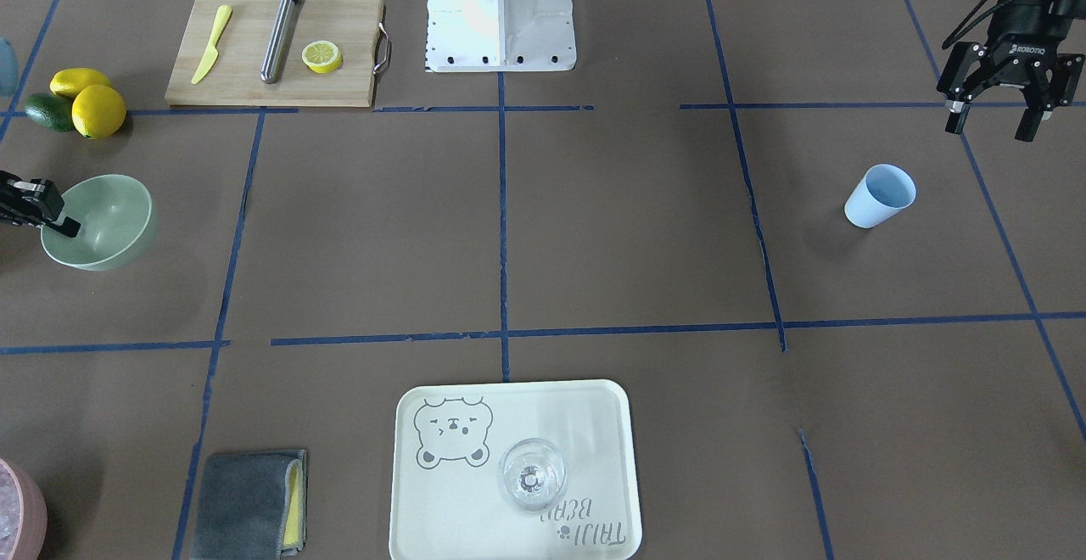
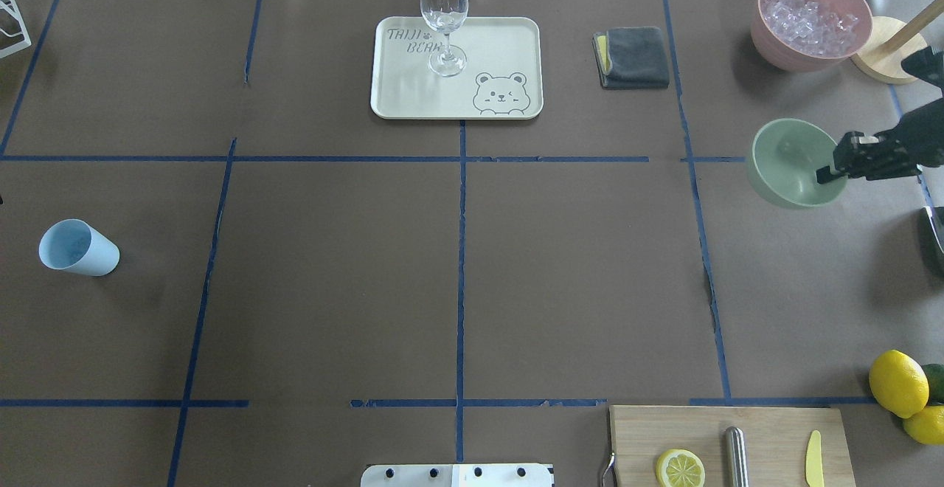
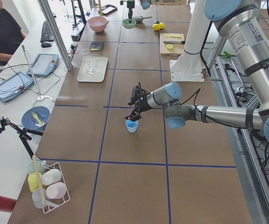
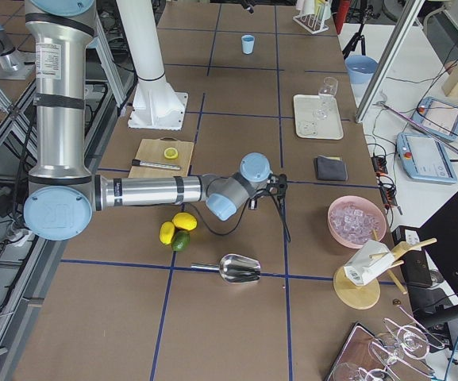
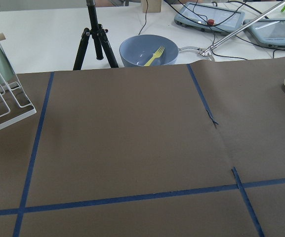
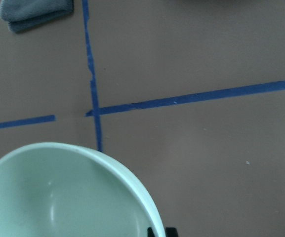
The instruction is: Pour ice into bowl
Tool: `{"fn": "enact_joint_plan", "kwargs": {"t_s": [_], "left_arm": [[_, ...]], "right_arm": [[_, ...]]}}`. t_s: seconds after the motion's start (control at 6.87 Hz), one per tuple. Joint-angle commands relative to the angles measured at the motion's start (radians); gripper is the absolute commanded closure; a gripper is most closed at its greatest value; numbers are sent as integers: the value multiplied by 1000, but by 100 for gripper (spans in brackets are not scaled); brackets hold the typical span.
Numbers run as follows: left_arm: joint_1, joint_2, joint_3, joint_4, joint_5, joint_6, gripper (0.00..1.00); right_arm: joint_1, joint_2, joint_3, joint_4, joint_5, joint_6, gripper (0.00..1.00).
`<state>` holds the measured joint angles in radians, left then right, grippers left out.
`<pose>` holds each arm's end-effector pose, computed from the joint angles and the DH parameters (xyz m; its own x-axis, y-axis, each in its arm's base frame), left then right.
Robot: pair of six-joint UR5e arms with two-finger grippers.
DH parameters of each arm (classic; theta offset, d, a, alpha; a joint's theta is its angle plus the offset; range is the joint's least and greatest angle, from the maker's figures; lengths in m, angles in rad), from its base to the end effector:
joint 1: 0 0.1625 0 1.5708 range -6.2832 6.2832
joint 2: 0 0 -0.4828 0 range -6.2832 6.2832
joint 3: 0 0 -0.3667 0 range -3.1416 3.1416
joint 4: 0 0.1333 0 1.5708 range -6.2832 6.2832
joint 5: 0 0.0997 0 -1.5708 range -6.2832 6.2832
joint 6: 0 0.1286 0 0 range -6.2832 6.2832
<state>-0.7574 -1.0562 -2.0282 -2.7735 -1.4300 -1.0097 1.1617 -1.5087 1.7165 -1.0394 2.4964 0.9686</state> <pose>0.1035 -0.3062 0.5654 0.6652 0.0961 -0.7404 0.4951 0.6856 0.5337 -0.1766 -0.4842 0.5587 0.4335 0.1435 0.8897 -0.1117 0.9882 -0.1050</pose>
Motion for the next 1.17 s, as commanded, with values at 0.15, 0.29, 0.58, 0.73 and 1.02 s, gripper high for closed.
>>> {"fn": "enact_joint_plan", "kwargs": {"t_s": [0.15,0.29,0.58,0.73,1.02], "left_arm": [[301,21,55,-9,332,-192,0],[411,19,110,-8,456,-279,0],[556,4,186,-3,598,-378,0],[590,-43,221,-1,638,-383,0],[604,-120,314,0,712,-383,0]], "right_arm": [[-214,319,83,-254,-95,343,100],[-305,382,81,-257,-166,445,100],[-359,480,81,-316,-214,489,100],[-373,537,81,-391,-237,489,100],[-419,576,77,-410,-277,514,100]]}}
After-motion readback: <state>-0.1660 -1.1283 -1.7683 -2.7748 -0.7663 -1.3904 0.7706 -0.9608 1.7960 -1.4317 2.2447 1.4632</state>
